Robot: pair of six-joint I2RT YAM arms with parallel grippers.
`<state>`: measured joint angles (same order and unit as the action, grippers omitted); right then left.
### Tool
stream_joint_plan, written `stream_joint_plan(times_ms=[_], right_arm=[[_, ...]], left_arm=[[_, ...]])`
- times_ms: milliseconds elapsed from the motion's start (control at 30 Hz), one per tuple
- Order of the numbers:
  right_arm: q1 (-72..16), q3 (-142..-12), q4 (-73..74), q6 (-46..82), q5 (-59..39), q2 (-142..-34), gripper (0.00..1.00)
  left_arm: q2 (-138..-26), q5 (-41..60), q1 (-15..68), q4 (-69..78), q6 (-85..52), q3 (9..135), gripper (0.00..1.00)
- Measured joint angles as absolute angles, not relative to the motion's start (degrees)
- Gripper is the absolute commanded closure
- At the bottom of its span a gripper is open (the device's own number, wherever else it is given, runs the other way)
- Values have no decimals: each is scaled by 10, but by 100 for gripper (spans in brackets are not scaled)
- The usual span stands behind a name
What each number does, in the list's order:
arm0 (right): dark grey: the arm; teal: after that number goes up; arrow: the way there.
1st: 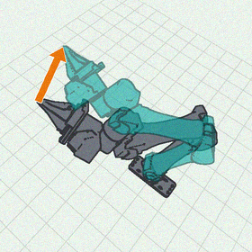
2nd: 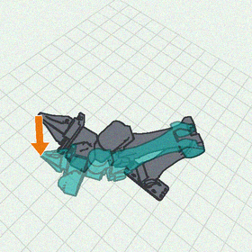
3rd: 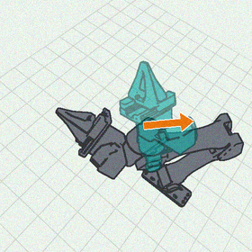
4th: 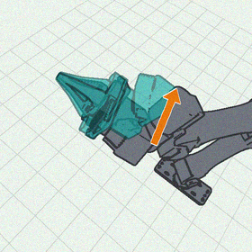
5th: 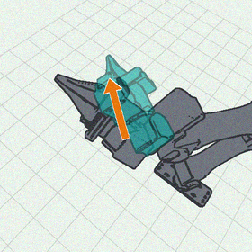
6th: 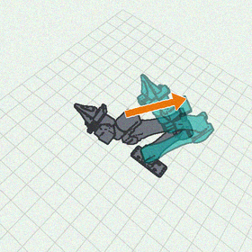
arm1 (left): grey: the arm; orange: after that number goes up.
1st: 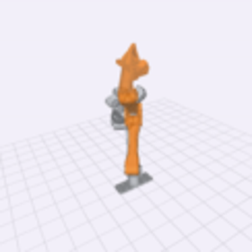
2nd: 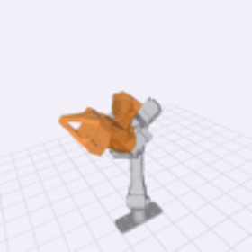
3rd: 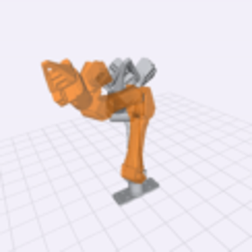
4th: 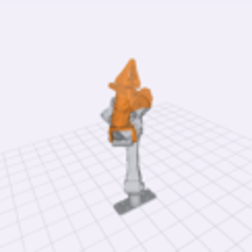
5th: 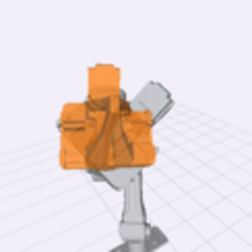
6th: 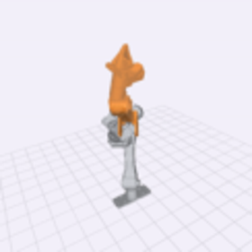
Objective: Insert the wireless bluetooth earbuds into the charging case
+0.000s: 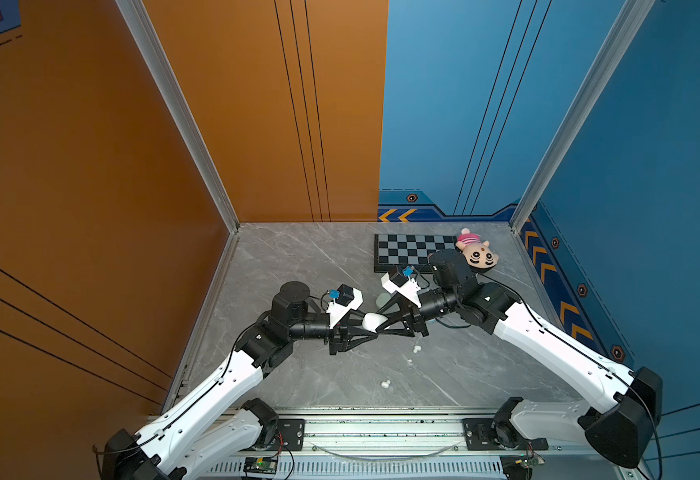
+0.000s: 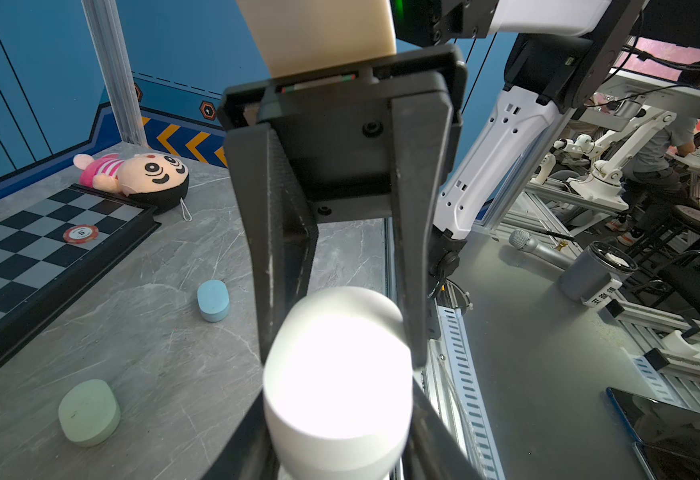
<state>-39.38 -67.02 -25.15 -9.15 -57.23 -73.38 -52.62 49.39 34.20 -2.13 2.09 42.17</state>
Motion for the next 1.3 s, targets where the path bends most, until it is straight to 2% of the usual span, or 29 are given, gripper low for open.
stream_joint_plan(times_ms=[133, 267, 400, 833, 900, 1200, 1300], right_arm=[[-394, -670, -254, -92, -573, -734, 75], [-394, -670, -258, -100, -571, -734, 75], [-394, -670, -260, -107, -566, -731, 75], [-396, -670, -271, -133, -542, -721, 75], [-397, -670, -271, -133, -542, -721, 76], [-396, -670, -280, -140, -540, -720, 71], [-396, -670, -280, -141, -539, -720, 63]], left_arm=[[-526, 495, 342, -23, 21, 422, 69], [-528, 496, 342, -24, 21, 422, 58], [-529, 495, 342, -23, 18, 422, 54], [-528, 497, 342, -14, 4, 422, 54], [-529, 497, 342, -13, 2, 422, 56], [-535, 505, 342, -15, 0, 422, 79], [-535, 504, 342, -15, 0, 422, 85]])
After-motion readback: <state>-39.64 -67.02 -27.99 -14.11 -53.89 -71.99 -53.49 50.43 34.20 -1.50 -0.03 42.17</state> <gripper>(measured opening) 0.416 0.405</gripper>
